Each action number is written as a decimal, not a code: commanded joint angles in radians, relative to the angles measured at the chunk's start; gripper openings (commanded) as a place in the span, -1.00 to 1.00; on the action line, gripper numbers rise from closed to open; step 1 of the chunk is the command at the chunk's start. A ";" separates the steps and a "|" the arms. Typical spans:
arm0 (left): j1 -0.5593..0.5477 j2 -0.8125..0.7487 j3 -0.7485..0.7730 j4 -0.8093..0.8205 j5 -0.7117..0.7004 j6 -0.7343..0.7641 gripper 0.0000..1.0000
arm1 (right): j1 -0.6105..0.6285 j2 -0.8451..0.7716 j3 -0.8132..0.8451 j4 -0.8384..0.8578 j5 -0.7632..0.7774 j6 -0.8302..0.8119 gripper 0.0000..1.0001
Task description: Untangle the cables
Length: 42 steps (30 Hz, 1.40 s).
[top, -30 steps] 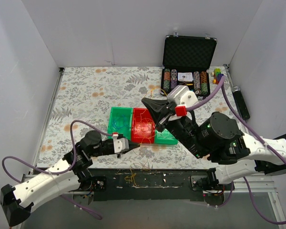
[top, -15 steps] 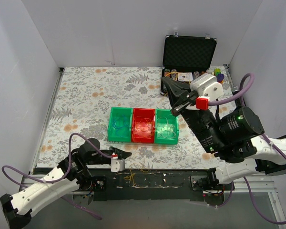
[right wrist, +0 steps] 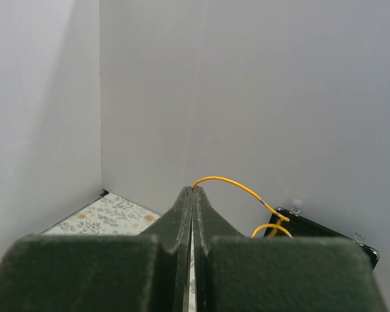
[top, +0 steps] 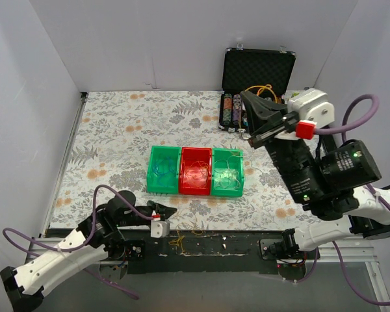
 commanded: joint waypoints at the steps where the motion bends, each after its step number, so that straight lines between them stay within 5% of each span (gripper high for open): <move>1: -0.001 0.035 0.114 0.162 -0.036 -0.078 -1.00 | -0.002 0.054 -0.008 -0.009 0.005 0.033 -0.97; 7: -0.001 0.092 0.304 0.218 -0.035 -0.071 -1.00 | -0.032 0.081 -0.059 -0.043 -0.008 0.100 -0.97; 20: 0.002 0.155 0.645 -0.041 0.027 0.077 -1.00 | -0.176 0.108 -0.194 -0.110 -0.143 0.347 -0.97; 42: 0.048 0.152 0.773 -0.161 0.068 0.160 -1.00 | -0.421 0.179 -0.326 -0.158 -0.341 0.588 -0.97</move>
